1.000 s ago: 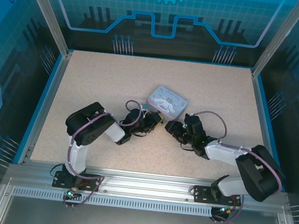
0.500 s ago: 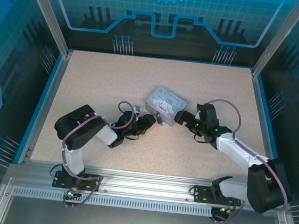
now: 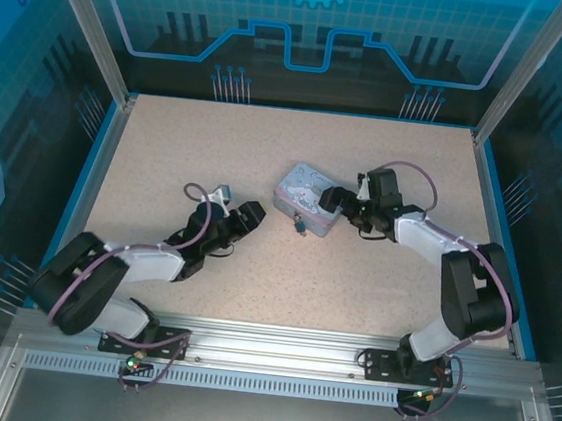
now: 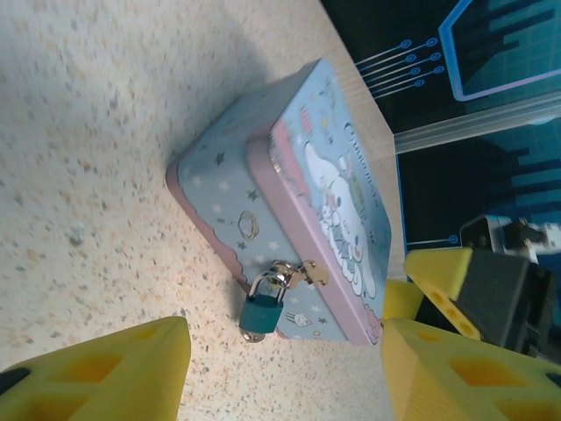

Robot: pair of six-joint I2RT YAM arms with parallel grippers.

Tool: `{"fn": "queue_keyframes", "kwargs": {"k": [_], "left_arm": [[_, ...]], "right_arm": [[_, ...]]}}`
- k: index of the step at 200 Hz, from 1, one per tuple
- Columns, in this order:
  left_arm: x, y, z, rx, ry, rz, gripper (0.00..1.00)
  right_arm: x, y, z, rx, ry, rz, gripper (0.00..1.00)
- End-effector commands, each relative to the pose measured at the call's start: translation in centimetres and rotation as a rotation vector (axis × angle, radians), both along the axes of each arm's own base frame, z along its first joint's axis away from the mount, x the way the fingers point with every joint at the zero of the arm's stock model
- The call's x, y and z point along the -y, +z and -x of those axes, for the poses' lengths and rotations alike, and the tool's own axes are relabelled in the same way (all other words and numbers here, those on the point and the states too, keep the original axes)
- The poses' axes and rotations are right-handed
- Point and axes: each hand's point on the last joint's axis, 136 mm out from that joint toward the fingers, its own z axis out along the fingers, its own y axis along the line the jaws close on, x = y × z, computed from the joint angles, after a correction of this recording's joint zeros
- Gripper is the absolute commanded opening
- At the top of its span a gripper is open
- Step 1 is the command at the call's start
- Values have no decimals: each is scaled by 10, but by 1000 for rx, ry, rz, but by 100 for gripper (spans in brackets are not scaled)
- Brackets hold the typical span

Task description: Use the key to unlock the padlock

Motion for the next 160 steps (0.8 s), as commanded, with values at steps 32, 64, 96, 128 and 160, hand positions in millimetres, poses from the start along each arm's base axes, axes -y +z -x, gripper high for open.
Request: {"fn": "queue_keyframes", "kwargs": {"k": [32,64,96,128,160], "left_arm": [[-56,23,26,66,77,-323,69],[-78,34,40,81,118,-367,71],[-85,36,47,77,129,-375,71],[-88,44,46,79,136,-376,73],[-94,61,33,84,139,-345,78]], "right_arm": [[-35,15,-42,68,150,-88,100],[-55,16,-62,87,219,-123,100],[-74,13,-79,98,265,-168,100],[-64,20,-97,146,244,-68,100],[-24,37,-106,173,162,227,100]]}}
